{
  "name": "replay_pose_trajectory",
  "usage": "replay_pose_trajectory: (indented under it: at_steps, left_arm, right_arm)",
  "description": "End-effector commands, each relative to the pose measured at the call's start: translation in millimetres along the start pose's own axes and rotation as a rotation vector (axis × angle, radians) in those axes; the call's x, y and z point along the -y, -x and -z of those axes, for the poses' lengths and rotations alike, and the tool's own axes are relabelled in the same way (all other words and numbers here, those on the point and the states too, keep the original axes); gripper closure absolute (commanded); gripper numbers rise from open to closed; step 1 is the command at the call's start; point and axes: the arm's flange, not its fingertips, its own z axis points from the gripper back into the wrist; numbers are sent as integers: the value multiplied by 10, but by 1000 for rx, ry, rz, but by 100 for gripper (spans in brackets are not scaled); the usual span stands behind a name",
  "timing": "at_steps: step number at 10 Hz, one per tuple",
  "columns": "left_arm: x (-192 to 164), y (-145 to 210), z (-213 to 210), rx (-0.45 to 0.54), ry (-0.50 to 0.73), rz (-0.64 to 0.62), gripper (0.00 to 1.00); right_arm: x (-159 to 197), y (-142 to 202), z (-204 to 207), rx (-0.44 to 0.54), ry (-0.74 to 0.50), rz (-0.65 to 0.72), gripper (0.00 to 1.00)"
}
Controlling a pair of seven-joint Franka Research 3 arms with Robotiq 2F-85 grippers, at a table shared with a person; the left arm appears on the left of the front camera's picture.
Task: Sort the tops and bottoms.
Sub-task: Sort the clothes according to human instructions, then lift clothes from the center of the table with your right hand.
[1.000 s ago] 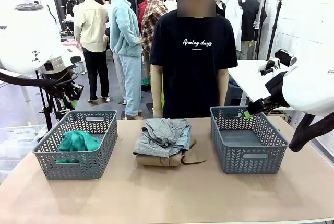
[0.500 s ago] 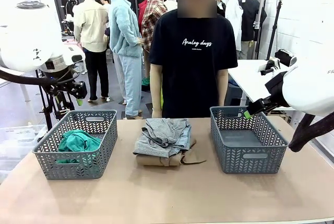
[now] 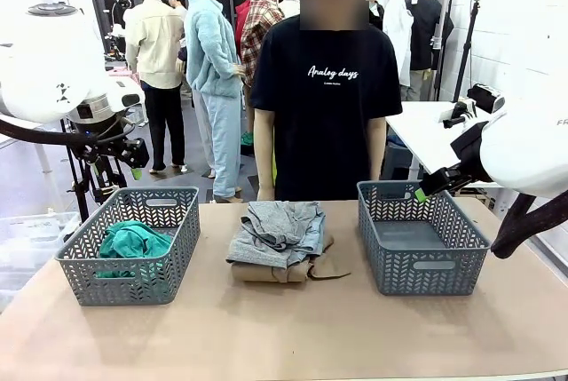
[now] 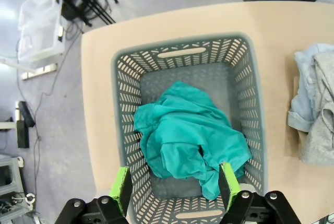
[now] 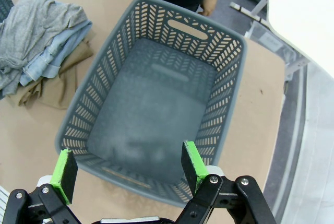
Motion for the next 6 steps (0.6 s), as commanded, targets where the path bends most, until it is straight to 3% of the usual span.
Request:
replay_pose_trajectory:
  at_steps: [1, 6]
  left_arm:
    - [-27, 12, 11, 6, 1, -5, 14]
    - [-27, 12, 11, 6, 1, -5, 14]
  right_arm:
    - [-3, -3, 18, 4, -1, 3, 0]
    - [-3, -3, 18, 4, -1, 3, 0]
